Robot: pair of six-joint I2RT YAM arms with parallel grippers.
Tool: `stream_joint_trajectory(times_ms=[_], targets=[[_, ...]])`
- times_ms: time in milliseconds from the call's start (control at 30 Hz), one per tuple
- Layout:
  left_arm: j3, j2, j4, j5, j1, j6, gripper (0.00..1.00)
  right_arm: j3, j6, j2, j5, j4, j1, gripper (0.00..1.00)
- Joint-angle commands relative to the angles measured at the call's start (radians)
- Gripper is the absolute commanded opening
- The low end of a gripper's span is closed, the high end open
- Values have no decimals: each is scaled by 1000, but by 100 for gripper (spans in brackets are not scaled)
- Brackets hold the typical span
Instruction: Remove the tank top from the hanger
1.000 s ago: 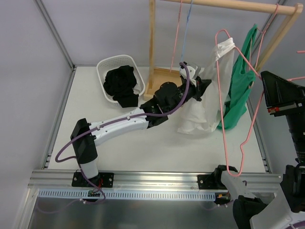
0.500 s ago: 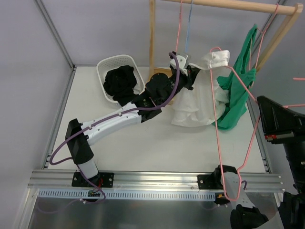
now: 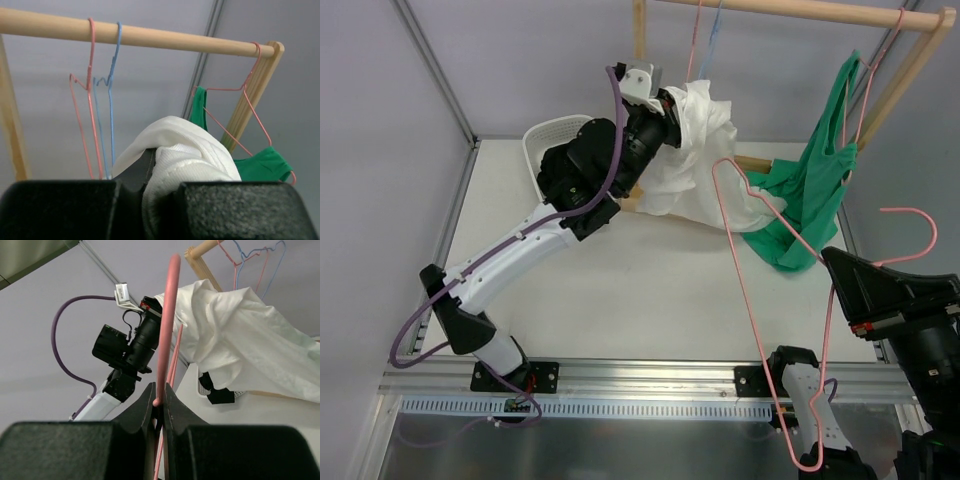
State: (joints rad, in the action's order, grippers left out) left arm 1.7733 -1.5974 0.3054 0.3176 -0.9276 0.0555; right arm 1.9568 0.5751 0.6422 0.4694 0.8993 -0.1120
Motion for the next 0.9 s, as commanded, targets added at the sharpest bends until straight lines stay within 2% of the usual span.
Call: stream_joint_trajectory(times_ms=[0,267,367,467,700,867], targets=[[49,120,31,66,9,-39,0,-13,-4,-9,78,12,6,0],[-21,329,31,147,12,-173,0,-50,-104,-26,-3,33,8,0],[-23,376,31,152,19,-227,0,-38,-162,8,-29,32,8,0],[-11,419,31,129,19,-220,0,-30,-188,45,-51,-2,9,0],[43,438,-11,169,27,-264,0,-85,-224,117,-101,-98,9,0],[66,413,-40,137,101,-237,0,-108,-236,160,-115,-192,9,0]])
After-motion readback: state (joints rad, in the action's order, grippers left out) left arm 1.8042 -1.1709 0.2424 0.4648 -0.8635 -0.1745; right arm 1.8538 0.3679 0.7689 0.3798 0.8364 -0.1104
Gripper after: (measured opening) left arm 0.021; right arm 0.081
